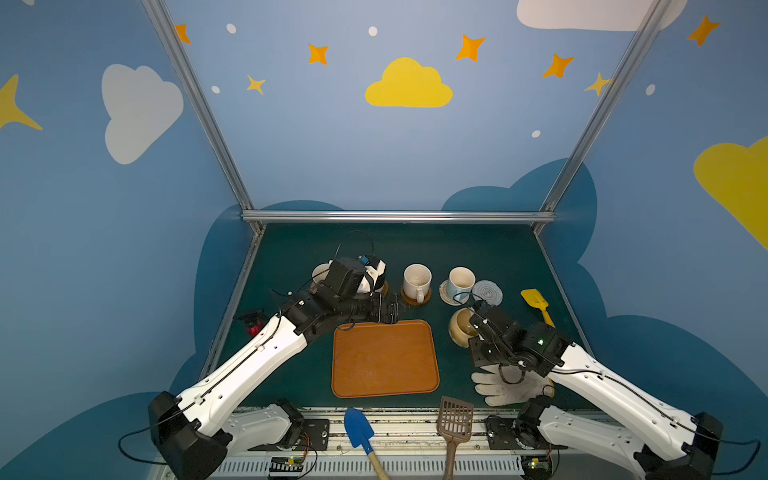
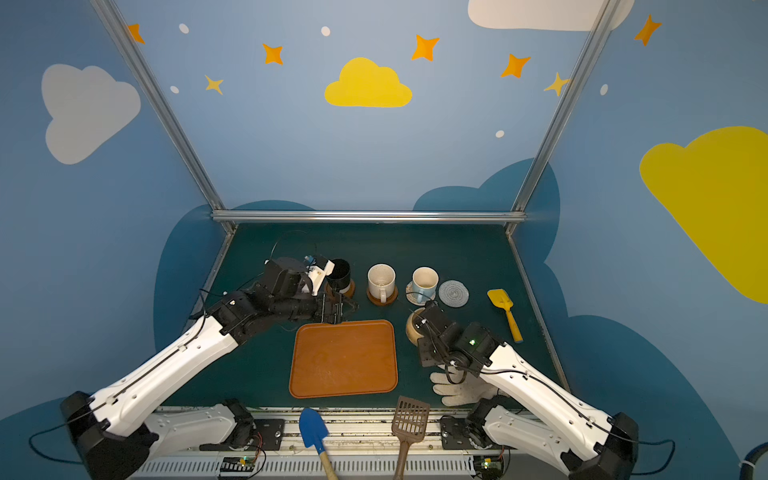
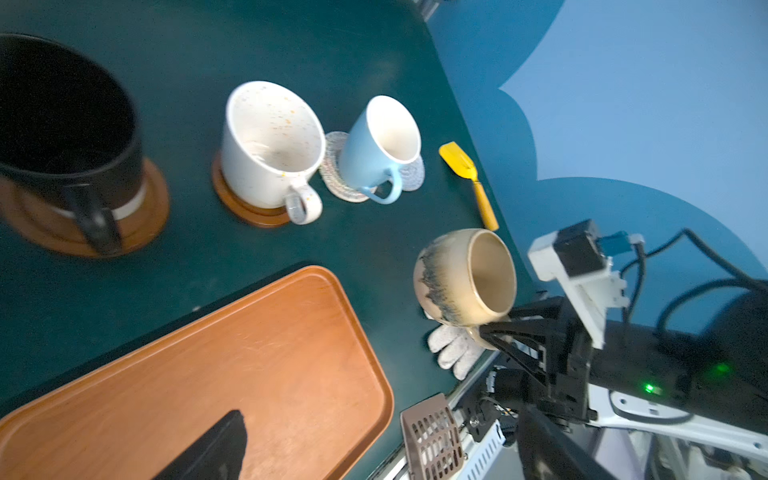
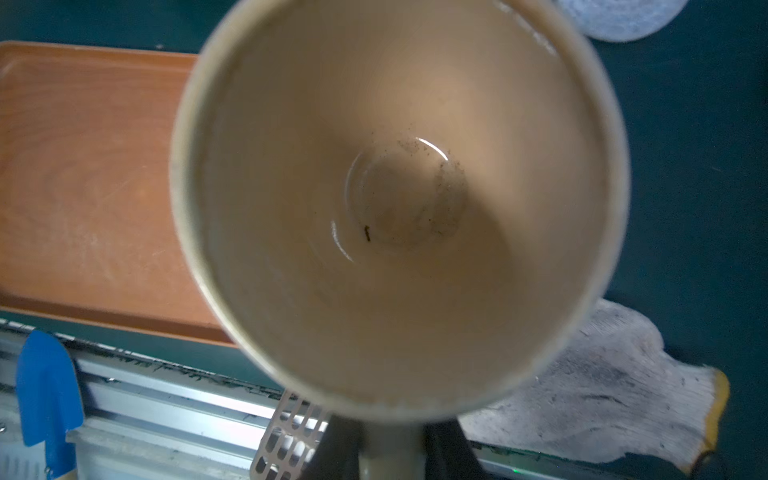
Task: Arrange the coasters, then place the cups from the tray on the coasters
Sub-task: 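Lift the beige mug and carry it toward the last woven coaster with the right gripper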
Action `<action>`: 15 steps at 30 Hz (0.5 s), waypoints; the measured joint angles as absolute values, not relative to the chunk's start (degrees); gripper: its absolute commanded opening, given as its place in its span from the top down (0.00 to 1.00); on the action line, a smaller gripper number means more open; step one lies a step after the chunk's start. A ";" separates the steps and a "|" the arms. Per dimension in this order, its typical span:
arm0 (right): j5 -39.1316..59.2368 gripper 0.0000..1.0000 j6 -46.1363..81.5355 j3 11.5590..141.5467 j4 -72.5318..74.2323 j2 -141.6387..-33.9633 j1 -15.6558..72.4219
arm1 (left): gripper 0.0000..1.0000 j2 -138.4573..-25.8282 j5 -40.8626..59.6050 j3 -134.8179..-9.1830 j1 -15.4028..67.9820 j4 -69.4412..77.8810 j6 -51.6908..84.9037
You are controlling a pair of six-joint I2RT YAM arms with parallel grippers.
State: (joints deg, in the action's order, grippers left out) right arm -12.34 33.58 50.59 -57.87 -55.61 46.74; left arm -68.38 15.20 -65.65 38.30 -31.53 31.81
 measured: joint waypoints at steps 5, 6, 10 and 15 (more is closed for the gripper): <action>-11.44 1.00 32.25 50.61 -59.40 -58.96 39.72 | 0.00 -69.87 18.92 -64.82 38.94 -27.79 32.34; -11.57 1.00 32.05 50.61 -59.66 -59.37 38.50 | 0.00 -70.08 19.27 -65.06 39.31 -27.68 32.27; -11.16 1.00 30.00 50.61 -59.31 -58.67 32.32 | 0.00 -71.05 19.59 -66.22 41.43 -26.89 31.83; -9.80 1.00 26.81 51.90 -55.92 -61.80 22.26 | 0.00 -73.82 18.70 -67.46 44.45 -25.36 31.92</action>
